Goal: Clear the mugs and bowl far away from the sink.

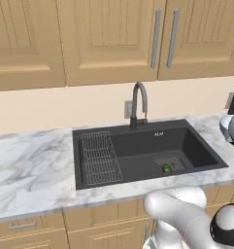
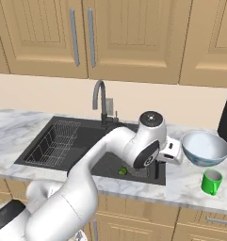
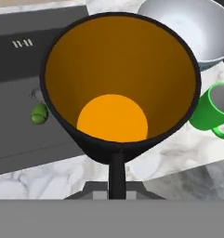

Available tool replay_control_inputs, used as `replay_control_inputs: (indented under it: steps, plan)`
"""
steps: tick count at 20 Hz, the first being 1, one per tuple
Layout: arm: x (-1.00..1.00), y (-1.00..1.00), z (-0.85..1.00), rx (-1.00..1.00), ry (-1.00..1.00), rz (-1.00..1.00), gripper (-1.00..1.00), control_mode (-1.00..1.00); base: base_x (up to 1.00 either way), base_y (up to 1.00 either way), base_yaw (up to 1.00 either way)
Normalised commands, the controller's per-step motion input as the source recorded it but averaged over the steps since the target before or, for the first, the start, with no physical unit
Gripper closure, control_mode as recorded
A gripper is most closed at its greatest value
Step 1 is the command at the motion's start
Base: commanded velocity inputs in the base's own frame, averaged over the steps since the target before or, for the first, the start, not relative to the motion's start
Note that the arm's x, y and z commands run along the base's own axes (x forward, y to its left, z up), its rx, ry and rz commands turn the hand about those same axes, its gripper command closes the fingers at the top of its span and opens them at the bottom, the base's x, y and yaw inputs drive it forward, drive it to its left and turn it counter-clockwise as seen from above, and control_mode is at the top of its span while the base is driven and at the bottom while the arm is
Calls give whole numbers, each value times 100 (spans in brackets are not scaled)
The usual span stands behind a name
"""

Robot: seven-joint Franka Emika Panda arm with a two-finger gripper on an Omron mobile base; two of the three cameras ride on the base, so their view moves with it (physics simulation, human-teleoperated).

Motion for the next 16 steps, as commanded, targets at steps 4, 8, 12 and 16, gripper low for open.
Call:
replay_control_inputs:
  steps: [4,8,12,16]
  plan:
    - [-22,100,86,-6,0,12,100,-100,0,0,0]
    - [-34,69,43,-4,0,4,100,-100,0,0,0]
    - [-38,18,2,-3,0,2,100,-100,0,0,0]
    - [0,0,0,0,0,0,100,100,-53,1,28]
